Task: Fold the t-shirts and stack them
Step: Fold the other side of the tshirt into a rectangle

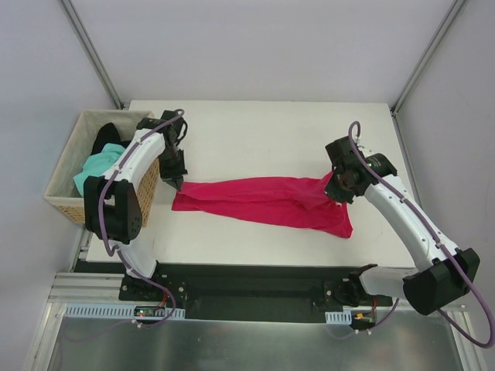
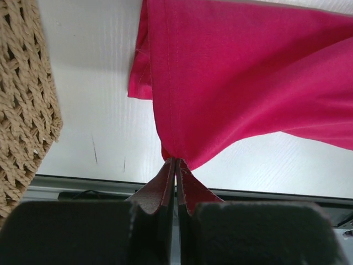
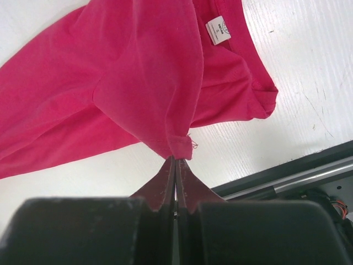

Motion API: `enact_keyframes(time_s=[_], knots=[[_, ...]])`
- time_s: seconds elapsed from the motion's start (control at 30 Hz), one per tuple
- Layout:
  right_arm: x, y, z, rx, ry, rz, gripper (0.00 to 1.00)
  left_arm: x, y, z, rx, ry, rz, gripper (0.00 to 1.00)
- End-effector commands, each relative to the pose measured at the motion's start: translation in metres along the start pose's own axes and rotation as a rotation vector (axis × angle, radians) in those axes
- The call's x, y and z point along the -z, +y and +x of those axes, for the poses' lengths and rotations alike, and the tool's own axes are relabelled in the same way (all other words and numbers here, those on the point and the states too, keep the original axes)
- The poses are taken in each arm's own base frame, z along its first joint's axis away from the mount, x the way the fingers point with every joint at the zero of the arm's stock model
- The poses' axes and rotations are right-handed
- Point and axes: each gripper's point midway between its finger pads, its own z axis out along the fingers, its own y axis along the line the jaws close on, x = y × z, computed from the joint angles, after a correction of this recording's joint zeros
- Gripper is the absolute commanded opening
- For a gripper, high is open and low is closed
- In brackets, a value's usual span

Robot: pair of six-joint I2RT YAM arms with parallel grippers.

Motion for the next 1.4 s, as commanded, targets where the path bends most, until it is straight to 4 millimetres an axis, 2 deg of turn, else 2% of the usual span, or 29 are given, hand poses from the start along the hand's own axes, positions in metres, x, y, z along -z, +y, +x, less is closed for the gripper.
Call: enact_keyframes(time_s=[0.0, 0.23, 0.37, 0.47, 0.6, 0.63, 0.67, 1.07, 1.1, 1.17, 1.37], knots=[[0.007, -0.001, 0.003, -0.009, 0.028, 0.02, 0.01, -0.012, 0.005, 0.008, -0.023, 0.049, -0.046, 0.0], [0.008, -0.008, 0.008, -0.01, 0.059, 0.065, 0.01, -0.029, 0.004, 0.01, -0.043, 0.1, -0.064, 0.03], [0.013, -0.015, 0.01, -0.026, 0.055, 0.084, 0.01, -0.035, 0.003, 0.006, -0.055, 0.107, -0.065, 0.03], [0.016, -0.021, 0.013, -0.043, 0.053, 0.092, 0.01, -0.037, 0.0, 0.001, -0.064, 0.104, -0.06, 0.07], [0.016, -0.025, 0.018, -0.056, 0.055, 0.1, 0.01, -0.04, -0.004, -0.001, -0.084, 0.107, -0.057, 0.22], [0.015, -0.026, 0.02, -0.055, 0.057, 0.105, 0.01, -0.04, -0.004, 0.0, -0.087, 0.108, -0.059, 0.45], [0.015, -0.025, 0.019, -0.059, 0.054, 0.103, 0.01, -0.04, -0.004, 0.0, -0.092, 0.105, -0.062, 0.47], [0.016, -0.01, 0.013, -0.033, 0.032, 0.092, 0.01, -0.028, -0.007, -0.007, -0.098, 0.039, -0.038, 0.5], [0.017, -0.009, 0.011, -0.033, 0.026, 0.09, 0.01, -0.029, -0.008, -0.007, -0.099, 0.038, -0.04, 0.44], [0.018, -0.007, 0.01, -0.027, 0.022, 0.085, 0.01, -0.031, -0.009, -0.01, -0.096, 0.032, -0.034, 0.41], [0.022, -0.002, 0.003, -0.002, 0.018, 0.08, 0.01, -0.04, -0.016, -0.025, -0.084, 0.014, -0.025, 0.39]])
